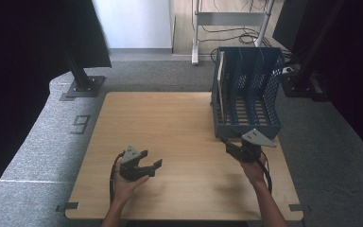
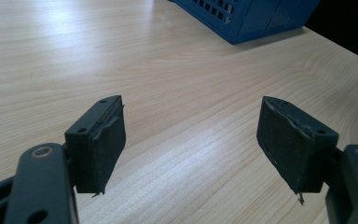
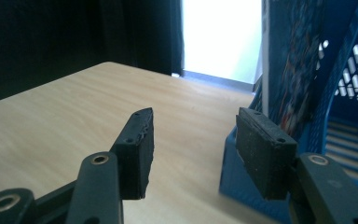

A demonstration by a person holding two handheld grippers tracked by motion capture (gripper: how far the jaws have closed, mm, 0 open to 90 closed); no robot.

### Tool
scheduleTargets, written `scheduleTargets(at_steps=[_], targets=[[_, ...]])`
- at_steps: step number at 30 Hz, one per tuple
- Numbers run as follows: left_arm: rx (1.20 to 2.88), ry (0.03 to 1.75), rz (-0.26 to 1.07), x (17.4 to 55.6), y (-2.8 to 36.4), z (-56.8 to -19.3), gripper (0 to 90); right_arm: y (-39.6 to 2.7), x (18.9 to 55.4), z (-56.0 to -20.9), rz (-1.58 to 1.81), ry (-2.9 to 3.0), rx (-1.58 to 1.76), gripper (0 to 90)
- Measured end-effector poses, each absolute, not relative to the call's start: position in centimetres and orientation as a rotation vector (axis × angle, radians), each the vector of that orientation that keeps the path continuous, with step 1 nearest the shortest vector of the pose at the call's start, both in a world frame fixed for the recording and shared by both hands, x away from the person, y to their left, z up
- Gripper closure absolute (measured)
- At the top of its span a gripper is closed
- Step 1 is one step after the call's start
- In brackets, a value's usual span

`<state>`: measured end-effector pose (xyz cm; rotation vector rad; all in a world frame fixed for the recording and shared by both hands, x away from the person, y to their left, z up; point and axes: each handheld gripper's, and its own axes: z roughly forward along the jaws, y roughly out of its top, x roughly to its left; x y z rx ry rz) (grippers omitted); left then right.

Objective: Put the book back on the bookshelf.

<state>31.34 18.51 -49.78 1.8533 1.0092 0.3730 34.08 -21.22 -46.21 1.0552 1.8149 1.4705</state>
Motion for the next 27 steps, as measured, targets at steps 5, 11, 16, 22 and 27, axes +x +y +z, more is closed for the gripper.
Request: scheduleTargets(at_steps=[5,11,16,22,27], targets=[[1.865,1.008,0.372,31.3,18.3,-50.0,23.7,-21.4,32.9,-48.0,1.473,1.854,1.083,46.3],[1.87,1.012,0.37,31.3,18.3,-50.1,23.7,-21.3,32.3,-50.2,1.458,1.906,1.122,46.4],[1.871,1.017,0.373,31.3,18.4,-50.2,23.7,-21.3,32.3,-51.6,1.424,1.957,1.155,46.3],[1.873,1.012,0.372,31.3,18.3,-50.2,23.7,-21.3,32.1,-53.3,1.37,2.007,1.196,45.8],[1.879,1.008,0.368,31.3,18.3,-50.2,23.8,-21.0,32.2,-53.8,1.346,2.029,1.196,45.4]])
